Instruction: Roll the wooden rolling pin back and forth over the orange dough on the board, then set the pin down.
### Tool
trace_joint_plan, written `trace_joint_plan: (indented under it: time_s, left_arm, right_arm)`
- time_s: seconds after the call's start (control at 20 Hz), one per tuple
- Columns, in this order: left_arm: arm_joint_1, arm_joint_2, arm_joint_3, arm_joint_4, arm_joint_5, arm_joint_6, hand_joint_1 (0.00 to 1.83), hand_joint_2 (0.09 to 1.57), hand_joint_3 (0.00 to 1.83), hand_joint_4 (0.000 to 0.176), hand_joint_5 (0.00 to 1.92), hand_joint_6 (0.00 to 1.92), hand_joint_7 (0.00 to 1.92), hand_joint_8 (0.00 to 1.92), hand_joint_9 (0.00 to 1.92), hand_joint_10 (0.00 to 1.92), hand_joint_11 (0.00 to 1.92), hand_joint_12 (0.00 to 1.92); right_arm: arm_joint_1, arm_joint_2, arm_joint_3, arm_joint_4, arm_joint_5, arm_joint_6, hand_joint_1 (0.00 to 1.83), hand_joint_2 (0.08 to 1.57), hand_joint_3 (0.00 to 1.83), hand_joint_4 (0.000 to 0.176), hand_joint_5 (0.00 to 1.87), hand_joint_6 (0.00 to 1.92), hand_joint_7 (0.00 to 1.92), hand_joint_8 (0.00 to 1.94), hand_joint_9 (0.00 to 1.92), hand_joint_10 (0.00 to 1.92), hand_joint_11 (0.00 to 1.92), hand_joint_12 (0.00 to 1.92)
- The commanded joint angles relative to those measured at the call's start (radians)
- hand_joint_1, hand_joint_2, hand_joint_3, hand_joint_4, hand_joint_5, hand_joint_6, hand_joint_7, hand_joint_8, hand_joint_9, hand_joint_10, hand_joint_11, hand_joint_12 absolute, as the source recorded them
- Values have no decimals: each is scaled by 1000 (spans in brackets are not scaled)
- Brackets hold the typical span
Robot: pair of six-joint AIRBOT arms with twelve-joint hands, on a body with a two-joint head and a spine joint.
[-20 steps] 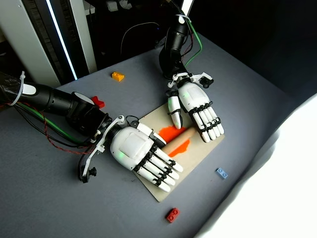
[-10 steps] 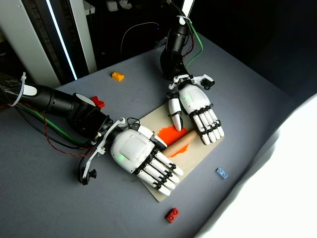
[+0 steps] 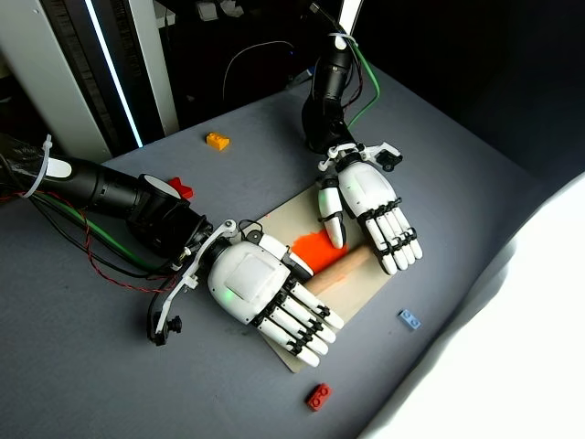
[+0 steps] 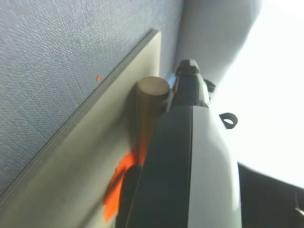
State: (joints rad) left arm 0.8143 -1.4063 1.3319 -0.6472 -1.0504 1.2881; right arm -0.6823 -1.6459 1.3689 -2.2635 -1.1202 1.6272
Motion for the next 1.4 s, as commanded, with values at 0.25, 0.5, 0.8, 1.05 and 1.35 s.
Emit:
trace_joint_plan:
  time_s: [0.25,0.5,0.8,1.05,1.35]
  left_arm:
    - [-11,-14,21,34,-119,-7,0,1532,3,0,0,0,0,0,0,0,0,0]
    - [-22,-25,40,34,-106,-7,0,1531,2,0,0,0,0,0,0,0,0,0]
    - [-34,-38,68,34,-87,-7,0,1528,0,0,0,0,0,0,0,0,0,0]
    - [-48,-46,90,35,-62,-7,0,1528,1,0,0,0,0,0,0,0,0,0]
    - [-51,-46,101,35,-50,-7,0,1532,2,0,0,0,0,0,0,0,0,0]
  right_arm:
    - [18,-1,16,-61,-78,22,0,1535,0,0,147,0,111,0,45,0,0,0]
    - [26,-4,31,-62,-69,33,0,1532,0,0,167,6,122,2,48,1,2,1]
    - [33,-6,43,-62,-62,43,0,1525,0,0,151,3,118,3,47,3,0,0]
    - [30,-5,44,-62,-50,43,0,1532,0,0,165,8,129,6,50,4,0,0]
    - [30,-5,44,-62,-42,45,0,1534,0,0,163,6,123,2,42,1,0,0]
